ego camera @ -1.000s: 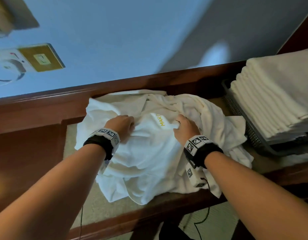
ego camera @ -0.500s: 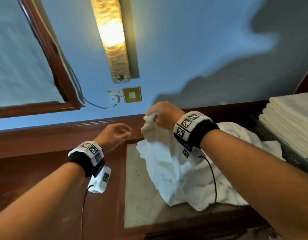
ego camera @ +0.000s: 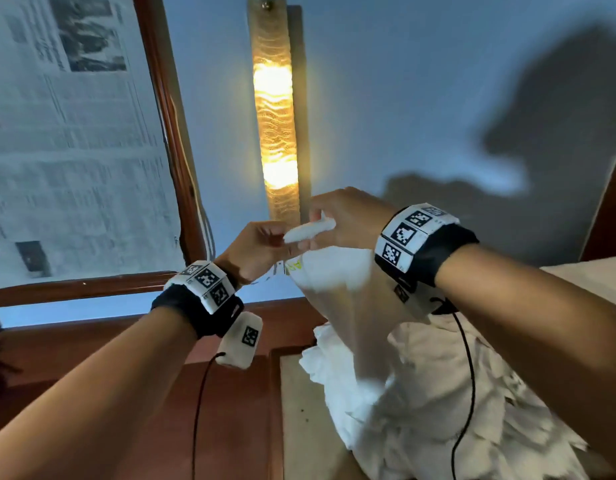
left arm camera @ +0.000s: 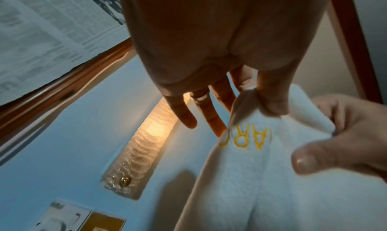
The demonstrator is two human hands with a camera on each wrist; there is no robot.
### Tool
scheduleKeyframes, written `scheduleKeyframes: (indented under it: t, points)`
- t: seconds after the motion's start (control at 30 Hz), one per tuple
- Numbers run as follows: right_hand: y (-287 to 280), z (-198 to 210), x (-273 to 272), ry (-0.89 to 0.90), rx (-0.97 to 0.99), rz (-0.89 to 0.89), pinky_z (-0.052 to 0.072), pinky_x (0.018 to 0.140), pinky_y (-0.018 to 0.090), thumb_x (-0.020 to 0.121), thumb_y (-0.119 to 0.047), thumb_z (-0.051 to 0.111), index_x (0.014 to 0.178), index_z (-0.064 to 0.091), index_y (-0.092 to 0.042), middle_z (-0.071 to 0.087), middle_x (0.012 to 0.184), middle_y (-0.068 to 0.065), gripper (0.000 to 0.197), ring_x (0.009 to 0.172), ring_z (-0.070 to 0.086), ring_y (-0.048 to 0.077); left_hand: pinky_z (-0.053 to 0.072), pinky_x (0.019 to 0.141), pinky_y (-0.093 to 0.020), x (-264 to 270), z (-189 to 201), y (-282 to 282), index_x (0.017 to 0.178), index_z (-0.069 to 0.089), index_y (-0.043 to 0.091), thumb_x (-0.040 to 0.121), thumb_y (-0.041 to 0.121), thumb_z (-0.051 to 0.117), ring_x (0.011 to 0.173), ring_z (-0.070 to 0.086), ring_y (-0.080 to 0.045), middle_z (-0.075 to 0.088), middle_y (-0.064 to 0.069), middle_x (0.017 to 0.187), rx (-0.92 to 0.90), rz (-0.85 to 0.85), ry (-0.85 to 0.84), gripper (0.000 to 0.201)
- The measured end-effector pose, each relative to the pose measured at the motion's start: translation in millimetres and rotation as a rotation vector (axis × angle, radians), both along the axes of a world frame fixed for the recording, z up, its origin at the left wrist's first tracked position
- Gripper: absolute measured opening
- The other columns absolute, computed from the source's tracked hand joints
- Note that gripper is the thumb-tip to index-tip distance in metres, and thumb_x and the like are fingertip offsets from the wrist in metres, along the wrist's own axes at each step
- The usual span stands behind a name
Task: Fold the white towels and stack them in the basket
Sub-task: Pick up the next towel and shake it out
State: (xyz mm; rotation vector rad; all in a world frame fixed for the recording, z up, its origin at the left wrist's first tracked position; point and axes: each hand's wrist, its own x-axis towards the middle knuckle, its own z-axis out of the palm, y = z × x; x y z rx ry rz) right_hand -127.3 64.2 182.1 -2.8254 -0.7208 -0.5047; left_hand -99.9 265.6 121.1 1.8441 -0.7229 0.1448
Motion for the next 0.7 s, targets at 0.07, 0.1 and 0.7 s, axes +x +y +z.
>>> scheduleKeyframes:
  t: [0.07, 0.1, 0.7]
  points:
    - [-6, 1, -3, 0.004, -0.076, -0.034, 0.029, 0.057, 0.028, 0.080, -0.037, 0.078, 0.094, 0.056, -0.025, 0.050, 0.080, -0.010, 0.029, 0.085, 0.054, 0.019, 0.048, 0.079, -0.040, -2, 13, 2, 0.085, 0.079, 0.020, 0.079, 0.033, 0.084, 0.080, 0.060, -0.024, 0.071, -0.022, 0.086, -0.017, -0.004, -0.049, 0.015]
    - [-10, 0, -4, 0.007, -0.101, -0.054, 0.028, 0.056, 0.026, 0.082, -0.036, 0.077, 0.096, 0.058, -0.024, 0.050, 0.077, -0.011, 0.026, 0.084, 0.053, 0.019, 0.048, 0.076, -0.036, -1, 17, 3, 0.083, 0.077, 0.013, 0.079, 0.027, 0.082, 0.076, 0.060, -0.023, 0.070, -0.018, 0.079, -0.021, 0.011, -0.071, 0.015]
    - [-30, -43, 14, -0.248, 0.791, -0.176, 0.041, 0.060, 0.024, 0.078, -0.010, 0.065, 0.071, 0.051, -0.025, 0.055, 0.067, -0.009, 0.022, 0.069, 0.052, 0.013, 0.042, 0.066, -0.028, 4, -4, 93, 0.090, 0.066, 0.026, 0.060, 0.082, 0.071, 0.071, 0.060, -0.008, 0.064, 0.011, 0.076, 0.533, 0.426, -0.135, 0.064]
